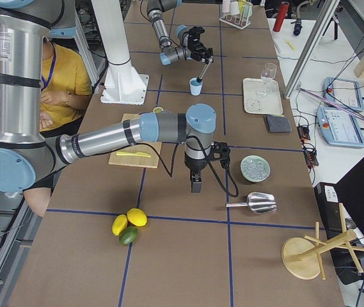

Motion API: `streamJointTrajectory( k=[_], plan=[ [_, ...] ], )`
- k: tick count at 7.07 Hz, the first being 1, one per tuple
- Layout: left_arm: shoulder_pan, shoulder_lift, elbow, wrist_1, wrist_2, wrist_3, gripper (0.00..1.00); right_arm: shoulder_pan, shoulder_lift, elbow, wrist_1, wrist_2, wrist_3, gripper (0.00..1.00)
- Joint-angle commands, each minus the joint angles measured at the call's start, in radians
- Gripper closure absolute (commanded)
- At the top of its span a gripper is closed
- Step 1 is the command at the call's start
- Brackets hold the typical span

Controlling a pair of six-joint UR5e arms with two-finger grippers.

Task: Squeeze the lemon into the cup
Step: 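Press the muddler down into the blue cup with the left gripper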

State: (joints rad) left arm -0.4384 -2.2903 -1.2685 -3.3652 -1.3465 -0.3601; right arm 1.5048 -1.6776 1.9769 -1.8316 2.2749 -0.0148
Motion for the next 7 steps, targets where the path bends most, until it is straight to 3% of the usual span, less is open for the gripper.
streamJointTrajectory(
  k=[1, 4, 5, 7],
  plan=[
    [-0.025, 0.052, -0.188, 0.360, -0.040, -0.079, 1.00, 0.000, -0.002, 0.000, 0.000, 0.000, 0.000, 0.00],
    [-0.037, 0.078, -0.296, 0.781, -0.040, -0.132, 1.00, 0.000, -0.002, -0.001, 0.000, 0.002, 0.001, 0.00],
    [-0.058, 0.087, -0.328, 0.973, -0.040, -0.141, 1.00, 0.000, -0.002, -0.006, 0.000, 0.002, 0.000, 0.00],
    [-0.129, 0.094, -0.385, 1.339, -0.132, -0.145, 1.00, -0.002, -0.001, -0.012, 0.000, 0.002, 0.001, 0.00]
  ],
)
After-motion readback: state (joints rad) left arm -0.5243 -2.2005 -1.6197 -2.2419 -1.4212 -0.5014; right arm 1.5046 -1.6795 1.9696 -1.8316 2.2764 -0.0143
